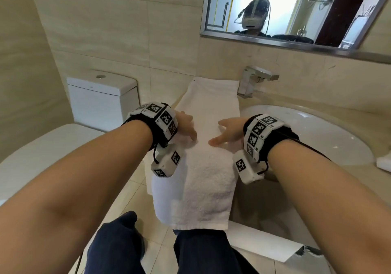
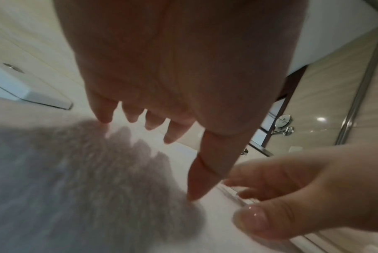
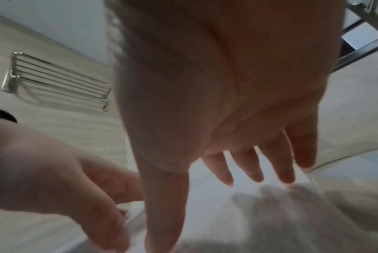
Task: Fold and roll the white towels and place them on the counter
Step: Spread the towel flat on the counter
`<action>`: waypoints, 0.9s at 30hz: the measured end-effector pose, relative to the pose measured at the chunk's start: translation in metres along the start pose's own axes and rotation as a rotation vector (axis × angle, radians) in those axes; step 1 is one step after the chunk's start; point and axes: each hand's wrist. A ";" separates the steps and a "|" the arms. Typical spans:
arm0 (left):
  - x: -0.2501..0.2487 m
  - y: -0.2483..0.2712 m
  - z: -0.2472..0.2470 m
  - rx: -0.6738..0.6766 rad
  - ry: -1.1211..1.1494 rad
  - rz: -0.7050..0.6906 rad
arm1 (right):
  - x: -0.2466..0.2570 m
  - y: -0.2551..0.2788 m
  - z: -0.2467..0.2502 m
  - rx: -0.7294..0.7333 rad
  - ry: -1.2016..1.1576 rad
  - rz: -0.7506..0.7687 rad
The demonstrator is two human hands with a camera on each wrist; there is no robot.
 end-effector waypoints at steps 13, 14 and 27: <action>0.014 -0.075 0.020 0.256 -0.049 0.098 | -0.002 -0.056 0.034 0.244 0.158 -0.031; 0.013 -0.083 0.024 0.266 -0.049 0.104 | -0.004 -0.063 0.036 0.243 0.168 -0.034; 0.003 -0.216 0.059 0.167 -0.266 -0.002 | -0.041 -0.173 0.069 0.117 0.273 -0.101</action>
Point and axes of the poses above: each hand's wrist, its own y-axis away from the middle knuckle, its own z-axis out of the back of the hand, x = y × z, and after that the axes turned 1 degree about z, right-handed
